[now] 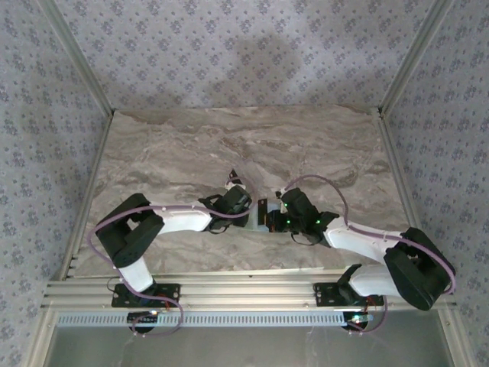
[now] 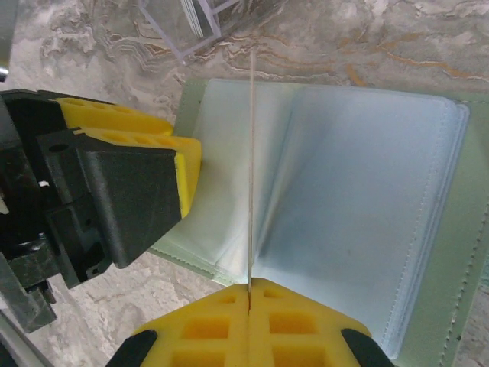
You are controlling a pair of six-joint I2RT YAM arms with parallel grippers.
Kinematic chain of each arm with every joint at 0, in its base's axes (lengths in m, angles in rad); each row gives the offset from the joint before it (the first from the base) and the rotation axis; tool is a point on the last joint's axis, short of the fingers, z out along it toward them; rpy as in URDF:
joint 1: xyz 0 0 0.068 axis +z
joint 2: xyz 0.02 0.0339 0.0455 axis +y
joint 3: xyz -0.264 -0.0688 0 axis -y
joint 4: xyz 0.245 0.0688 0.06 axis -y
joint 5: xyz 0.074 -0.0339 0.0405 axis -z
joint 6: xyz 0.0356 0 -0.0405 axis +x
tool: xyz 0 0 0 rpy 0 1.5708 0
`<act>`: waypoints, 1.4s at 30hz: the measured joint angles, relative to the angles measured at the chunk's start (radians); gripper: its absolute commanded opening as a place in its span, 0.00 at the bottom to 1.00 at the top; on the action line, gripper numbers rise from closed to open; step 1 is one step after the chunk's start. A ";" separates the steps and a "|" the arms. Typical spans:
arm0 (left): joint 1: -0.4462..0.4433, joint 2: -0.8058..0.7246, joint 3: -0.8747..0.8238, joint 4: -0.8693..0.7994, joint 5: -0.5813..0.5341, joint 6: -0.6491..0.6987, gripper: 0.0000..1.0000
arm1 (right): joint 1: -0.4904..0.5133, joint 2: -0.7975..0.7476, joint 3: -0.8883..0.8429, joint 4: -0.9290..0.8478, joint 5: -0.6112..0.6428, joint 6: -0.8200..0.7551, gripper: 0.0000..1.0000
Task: Put the credit cards into the card holder
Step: Insert the credit card into the card slot.
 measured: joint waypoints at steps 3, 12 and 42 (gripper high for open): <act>0.000 0.002 -0.001 0.004 -0.003 0.000 0.38 | -0.006 0.002 -0.003 0.017 -0.023 0.016 0.00; -0.005 0.002 -0.013 0.026 -0.014 0.000 0.38 | -0.025 0.053 -0.032 0.057 -0.068 0.055 0.00; 0.017 -0.018 -0.083 0.147 0.017 0.020 0.38 | -0.166 0.024 -0.050 -0.069 -0.277 0.024 0.00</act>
